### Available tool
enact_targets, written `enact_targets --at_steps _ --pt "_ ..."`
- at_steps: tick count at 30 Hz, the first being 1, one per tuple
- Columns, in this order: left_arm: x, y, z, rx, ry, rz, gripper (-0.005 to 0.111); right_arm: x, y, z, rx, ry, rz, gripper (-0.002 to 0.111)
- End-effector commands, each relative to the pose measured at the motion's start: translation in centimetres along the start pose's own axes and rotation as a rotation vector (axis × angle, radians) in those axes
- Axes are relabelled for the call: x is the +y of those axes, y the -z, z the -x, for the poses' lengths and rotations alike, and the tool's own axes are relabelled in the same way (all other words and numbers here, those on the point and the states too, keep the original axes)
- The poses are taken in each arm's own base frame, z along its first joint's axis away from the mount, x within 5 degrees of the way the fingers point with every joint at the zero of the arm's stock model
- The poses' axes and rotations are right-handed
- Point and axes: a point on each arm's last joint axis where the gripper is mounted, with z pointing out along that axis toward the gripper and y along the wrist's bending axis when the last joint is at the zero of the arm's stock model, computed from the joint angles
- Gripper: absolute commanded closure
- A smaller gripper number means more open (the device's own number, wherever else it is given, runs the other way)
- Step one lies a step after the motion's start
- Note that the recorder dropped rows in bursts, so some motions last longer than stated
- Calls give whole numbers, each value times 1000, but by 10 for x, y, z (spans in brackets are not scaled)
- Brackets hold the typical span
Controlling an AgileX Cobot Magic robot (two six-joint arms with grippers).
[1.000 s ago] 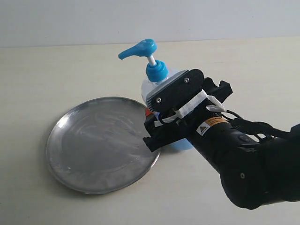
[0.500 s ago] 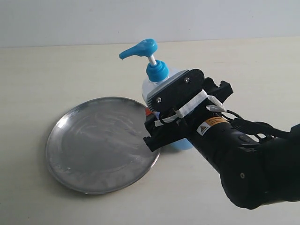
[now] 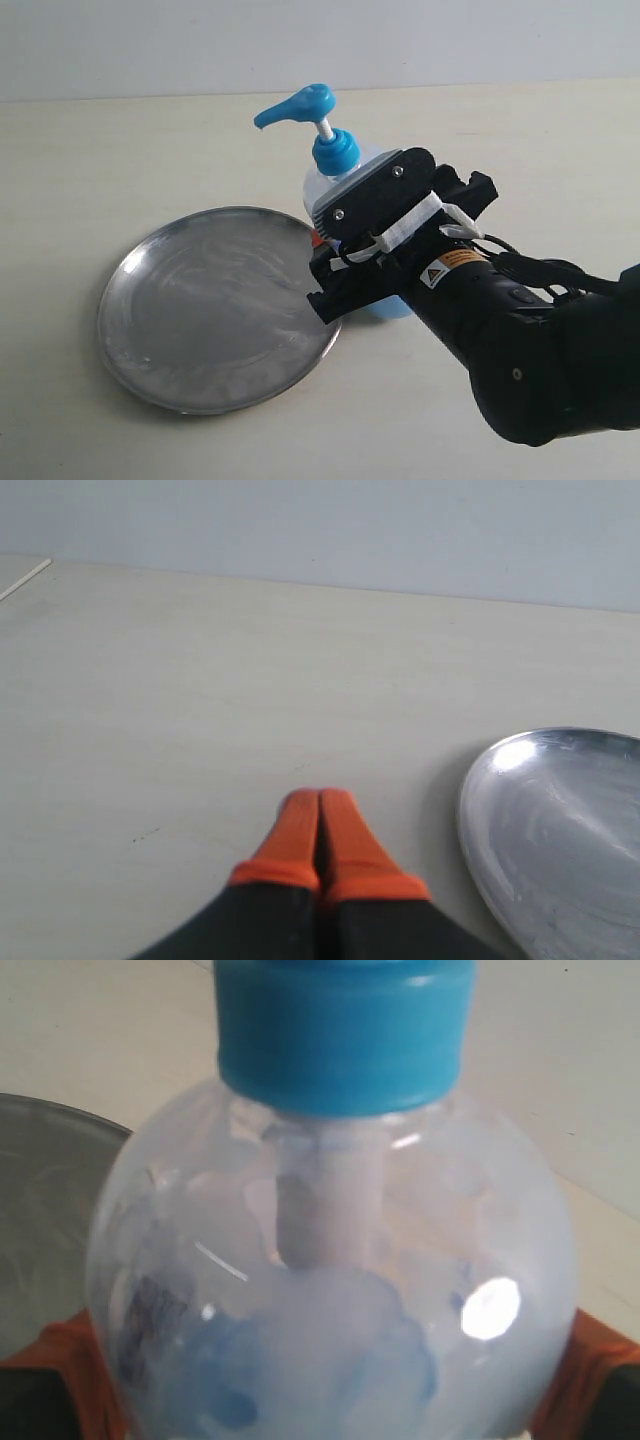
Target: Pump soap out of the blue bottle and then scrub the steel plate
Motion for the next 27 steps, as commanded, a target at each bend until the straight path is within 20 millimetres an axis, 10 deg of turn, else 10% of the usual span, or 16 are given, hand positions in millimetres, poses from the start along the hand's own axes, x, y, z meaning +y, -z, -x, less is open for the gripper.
enact_targets --at_steps 1,27 --pt "0 1 6 -11 6 0 107 -1 -1 2 -19 23 -15 108" --pt "-7 7 94 -57 7 -3 107 -1 -1 2 -17 23 -13 108"
